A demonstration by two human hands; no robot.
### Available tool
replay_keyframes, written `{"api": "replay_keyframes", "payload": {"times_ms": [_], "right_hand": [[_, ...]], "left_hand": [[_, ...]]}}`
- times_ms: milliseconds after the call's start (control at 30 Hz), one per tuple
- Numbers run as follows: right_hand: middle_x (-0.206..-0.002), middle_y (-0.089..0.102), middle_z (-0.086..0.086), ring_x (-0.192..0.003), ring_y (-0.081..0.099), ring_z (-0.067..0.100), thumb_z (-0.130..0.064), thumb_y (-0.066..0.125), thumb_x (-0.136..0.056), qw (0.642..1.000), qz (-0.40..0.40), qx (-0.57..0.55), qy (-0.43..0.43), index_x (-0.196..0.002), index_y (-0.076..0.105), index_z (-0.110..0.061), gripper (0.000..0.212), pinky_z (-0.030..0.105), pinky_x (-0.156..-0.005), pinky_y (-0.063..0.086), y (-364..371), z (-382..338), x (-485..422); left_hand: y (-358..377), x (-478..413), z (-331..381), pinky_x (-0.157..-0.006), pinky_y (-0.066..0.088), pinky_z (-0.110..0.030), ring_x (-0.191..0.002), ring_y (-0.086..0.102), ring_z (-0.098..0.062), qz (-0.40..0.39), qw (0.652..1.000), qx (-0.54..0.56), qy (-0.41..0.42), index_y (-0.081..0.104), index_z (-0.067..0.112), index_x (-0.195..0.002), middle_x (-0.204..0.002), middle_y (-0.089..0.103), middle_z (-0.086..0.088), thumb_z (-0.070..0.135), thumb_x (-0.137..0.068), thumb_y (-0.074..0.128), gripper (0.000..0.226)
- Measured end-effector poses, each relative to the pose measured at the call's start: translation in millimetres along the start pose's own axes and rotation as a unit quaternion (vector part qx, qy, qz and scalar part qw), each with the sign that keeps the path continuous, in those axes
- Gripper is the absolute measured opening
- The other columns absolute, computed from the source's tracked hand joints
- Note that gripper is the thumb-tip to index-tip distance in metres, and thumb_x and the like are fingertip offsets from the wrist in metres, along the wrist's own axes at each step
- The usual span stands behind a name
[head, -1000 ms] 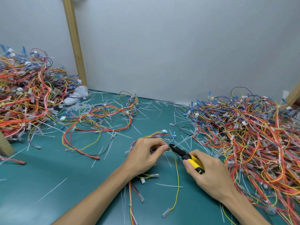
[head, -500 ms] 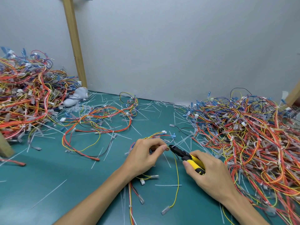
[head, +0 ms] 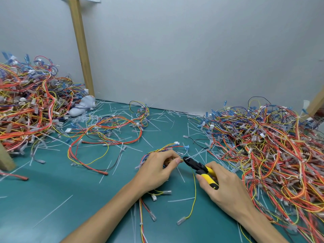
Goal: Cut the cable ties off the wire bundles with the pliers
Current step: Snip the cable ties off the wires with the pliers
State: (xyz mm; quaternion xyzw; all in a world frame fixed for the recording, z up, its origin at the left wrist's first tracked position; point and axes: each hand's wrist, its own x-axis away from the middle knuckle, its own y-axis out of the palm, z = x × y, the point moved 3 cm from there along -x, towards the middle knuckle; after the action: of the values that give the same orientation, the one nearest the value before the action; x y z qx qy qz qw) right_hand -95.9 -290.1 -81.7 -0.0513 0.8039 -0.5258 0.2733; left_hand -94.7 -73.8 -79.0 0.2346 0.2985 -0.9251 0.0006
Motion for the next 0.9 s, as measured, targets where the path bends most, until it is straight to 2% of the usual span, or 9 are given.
{"api": "replay_keyframes", "payload": {"times_ms": [100, 167, 267, 333, 500, 633, 733, 833, 900], "right_hand": [[-0.073, 0.052, -0.013, -0.067, 0.051, 0.006, -0.066, 0.045, -0.085, 1.0, 0.005, 0.03, -0.005, -0.091, 0.045, -0.037, 0.03, 0.016, -0.053, 0.034, 1.5, 0.2, -0.5], [-0.072, 0.051, -0.013, -0.065, 0.049, 0.008, -0.065, 0.045, -0.086, 0.998, 0.025, 0.057, -0.018, -0.091, 0.046, -0.036, 0.03, 0.023, -0.054, 0.037, 1.5, -0.4, -1.1], [-0.073, 0.05, -0.012, -0.063, 0.05, 0.013, -0.065, 0.041, -0.087, 0.993, 0.049, 0.097, -0.049, -0.093, 0.048, -0.03, 0.036, 0.027, -0.057, 0.042, 2.3, -2.1, -2.0], [-0.072, 0.049, -0.011, -0.062, 0.05, 0.015, -0.063, 0.042, -0.088, 0.989, 0.061, 0.116, -0.068, -0.092, 0.048, -0.028, 0.036, 0.029, -0.057, 0.043, 3.0, -2.8, -2.6], [-0.072, 0.046, -0.009, -0.061, 0.05, 0.016, -0.06, 0.045, -0.087, 0.983, 0.081, 0.141, -0.086, -0.094, 0.049, -0.026, 0.036, 0.028, -0.055, 0.042, 3.0, -2.9, -3.1], [-0.073, 0.044, -0.008, -0.063, 0.05, 0.018, -0.06, 0.048, -0.086, 0.981, 0.084, 0.156, -0.084, -0.096, 0.051, -0.025, 0.037, 0.03, -0.054, 0.04, 3.5, -1.5, -3.4], [-0.073, 0.044, -0.008, -0.065, 0.051, 0.017, -0.062, 0.049, -0.085, 0.985, 0.078, 0.139, -0.064, -0.097, 0.051, -0.027, 0.038, 0.028, -0.052, 0.041, 3.9, 0.0, -3.0], [-0.073, 0.041, -0.01, -0.066, 0.049, 0.013, -0.066, 0.046, -0.084, 0.99, 0.065, 0.118, -0.038, -0.098, 0.048, -0.032, 0.037, 0.023, -0.051, 0.035, 4.2, 0.7, -2.7], [-0.07, 0.041, -0.01, -0.066, 0.05, 0.013, -0.069, 0.043, -0.084, 0.991, 0.057, 0.116, -0.028, -0.099, 0.047, -0.034, 0.038, 0.025, -0.051, 0.037, 4.6, 1.7, -2.3]], "left_hand": [[0.9, -0.1, 0.1, -0.06, 0.032, -0.005, -0.064, 0.052, 0.009, -0.013, 1.0, -0.005, -0.002, 0.068, 0.022, -0.089, -0.068, 0.056, 0.037, 0.024, -0.097, 0.054, 0.016], [0.6, 0.1, -0.4, -0.059, 0.031, -0.006, -0.062, 0.051, 0.007, -0.017, 1.0, 0.0, -0.01, 0.068, 0.023, -0.086, -0.066, 0.056, 0.034, 0.023, -0.096, 0.055, 0.017], [1.7, -1.0, -4.2, -0.056, 0.032, -0.016, -0.057, 0.047, -0.004, -0.025, 0.999, 0.0, -0.035, 0.067, 0.029, -0.081, -0.061, 0.058, 0.012, 0.025, -0.094, 0.055, 0.018], [2.6, -1.6, -6.7, -0.054, 0.03, -0.019, -0.054, 0.042, -0.007, -0.034, 0.998, -0.008, -0.044, 0.067, 0.026, -0.081, -0.054, 0.047, 0.006, 0.025, -0.094, 0.054, 0.018], [3.5, -3.0, -7.5, -0.052, 0.028, -0.018, -0.052, 0.039, -0.008, -0.064, 0.997, -0.015, -0.051, 0.069, 0.025, -0.085, -0.049, 0.036, 0.008, 0.026, -0.096, 0.051, 0.021], [4.4, -2.2, -7.1, -0.054, 0.029, -0.018, -0.052, 0.04, -0.009, -0.084, 0.995, -0.05, -0.036, 0.071, 0.026, -0.09, -0.048, 0.036, 0.005, 0.028, -0.098, 0.047, 0.025], [4.2, -1.2, -3.3, -0.052, 0.027, -0.019, -0.05, 0.04, -0.011, -0.088, 0.994, -0.055, -0.016, 0.069, 0.024, -0.086, -0.046, 0.036, 0.005, 0.025, -0.098, 0.047, 0.025], [2.9, -1.1, -0.9, -0.052, 0.025, -0.016, -0.051, 0.041, -0.009, -0.075, 0.995, -0.063, 0.004, 0.066, 0.023, -0.081, -0.046, 0.037, 0.005, 0.021, -0.097, 0.048, 0.024], [2.1, -0.8, -0.5, -0.052, 0.025, -0.015, -0.052, 0.042, -0.009, -0.065, 0.996, -0.065, 0.012, 0.065, 0.023, -0.079, -0.046, 0.038, 0.007, 0.019, -0.097, 0.048, 0.024]]}}
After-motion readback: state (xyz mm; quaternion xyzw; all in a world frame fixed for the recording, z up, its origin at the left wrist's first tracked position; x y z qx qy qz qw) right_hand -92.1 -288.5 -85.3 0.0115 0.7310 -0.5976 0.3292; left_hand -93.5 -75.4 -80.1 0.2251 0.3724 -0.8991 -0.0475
